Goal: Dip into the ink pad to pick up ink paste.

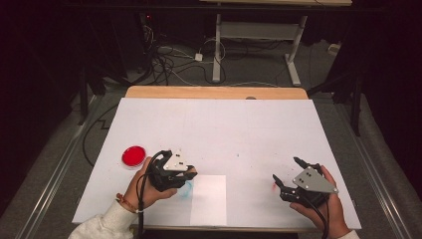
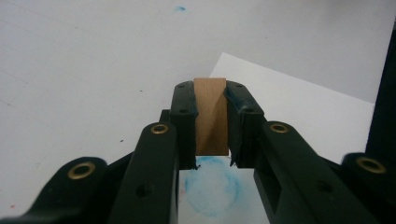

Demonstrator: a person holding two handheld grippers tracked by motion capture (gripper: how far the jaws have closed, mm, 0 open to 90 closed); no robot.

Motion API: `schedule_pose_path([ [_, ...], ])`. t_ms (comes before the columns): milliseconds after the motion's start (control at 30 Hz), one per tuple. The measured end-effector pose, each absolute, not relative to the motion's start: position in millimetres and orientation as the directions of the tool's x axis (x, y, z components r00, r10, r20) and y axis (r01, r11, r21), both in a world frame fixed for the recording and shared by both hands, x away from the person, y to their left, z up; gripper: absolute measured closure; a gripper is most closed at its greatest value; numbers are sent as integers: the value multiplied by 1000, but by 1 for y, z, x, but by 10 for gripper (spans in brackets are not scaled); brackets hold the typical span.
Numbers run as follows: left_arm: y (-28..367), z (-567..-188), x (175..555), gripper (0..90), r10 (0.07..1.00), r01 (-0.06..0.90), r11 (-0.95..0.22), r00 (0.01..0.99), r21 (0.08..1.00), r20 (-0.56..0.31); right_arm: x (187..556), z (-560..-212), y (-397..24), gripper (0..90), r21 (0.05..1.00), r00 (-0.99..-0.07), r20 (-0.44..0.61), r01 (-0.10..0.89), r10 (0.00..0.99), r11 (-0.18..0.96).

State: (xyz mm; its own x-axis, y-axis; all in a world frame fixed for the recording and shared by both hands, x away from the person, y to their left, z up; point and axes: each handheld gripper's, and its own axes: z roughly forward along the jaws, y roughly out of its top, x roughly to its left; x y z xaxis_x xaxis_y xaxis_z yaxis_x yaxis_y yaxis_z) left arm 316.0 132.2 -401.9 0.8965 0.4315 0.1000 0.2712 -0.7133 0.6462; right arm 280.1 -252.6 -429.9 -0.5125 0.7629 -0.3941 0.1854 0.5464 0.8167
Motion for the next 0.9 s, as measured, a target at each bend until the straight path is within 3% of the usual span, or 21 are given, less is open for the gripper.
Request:
schedule_pose_path([
  [333, 125, -406, 314, 734, 420, 275, -711, 904, 648, 77, 280, -430, -252, 203, 813, -514, -398, 186, 760, 551],
  [900, 97, -423, 307, 734, 310, 206, -782, 947, 588, 80, 281, -431, -252, 204, 810, -517, -397, 191, 758, 555],
])
